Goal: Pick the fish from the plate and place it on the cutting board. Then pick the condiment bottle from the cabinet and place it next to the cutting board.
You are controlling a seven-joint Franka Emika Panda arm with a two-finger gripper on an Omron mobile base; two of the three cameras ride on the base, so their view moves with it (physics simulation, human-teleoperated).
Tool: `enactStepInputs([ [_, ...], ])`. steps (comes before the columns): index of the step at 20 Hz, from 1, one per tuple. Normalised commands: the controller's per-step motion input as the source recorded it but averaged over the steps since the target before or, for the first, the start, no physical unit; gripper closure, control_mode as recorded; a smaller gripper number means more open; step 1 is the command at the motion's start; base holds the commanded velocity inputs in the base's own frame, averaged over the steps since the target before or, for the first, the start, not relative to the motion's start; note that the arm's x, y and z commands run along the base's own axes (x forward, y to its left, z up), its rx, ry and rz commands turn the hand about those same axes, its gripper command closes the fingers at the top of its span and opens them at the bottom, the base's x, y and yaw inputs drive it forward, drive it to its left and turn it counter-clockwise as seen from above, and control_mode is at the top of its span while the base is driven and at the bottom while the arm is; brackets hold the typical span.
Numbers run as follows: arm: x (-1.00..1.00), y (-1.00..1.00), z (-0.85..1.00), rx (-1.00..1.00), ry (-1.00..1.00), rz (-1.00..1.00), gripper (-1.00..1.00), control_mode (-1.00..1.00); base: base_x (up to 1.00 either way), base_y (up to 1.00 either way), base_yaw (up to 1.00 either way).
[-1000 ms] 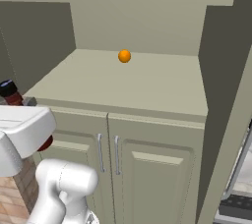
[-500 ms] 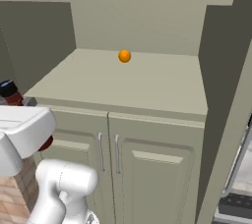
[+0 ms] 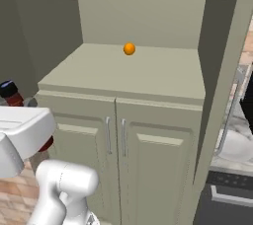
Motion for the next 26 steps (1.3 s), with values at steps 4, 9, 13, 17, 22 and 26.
enactStepInputs([
  [4,0.0,0.0,0.0,0.0,0.0,0.0,1.0,1.0,-0.51,0.0,0.0],
  [9,0.0,0.0,0.0,0.0,0.0,0.0,1.0,1.0,-0.52,0.0,0.0],
  [13,0.0,0.0,0.0,0.0,0.0,0.0,1.0,1.0,-0.53,0.0,0.0],
  [17,0.0,0.0,0.0,0.0,0.0,0.0,1.0,1.0,-0.5,0.0,0.0],
  [22,0.0,0.0,0.0,0.0,0.0,0.0,1.0,1.0,-0.15,-0.04,0.0],
  [26,0.0,0.0,0.0,0.0,0.0,0.0,1.0,1.0,-0.01,-0.2,0.0],
])
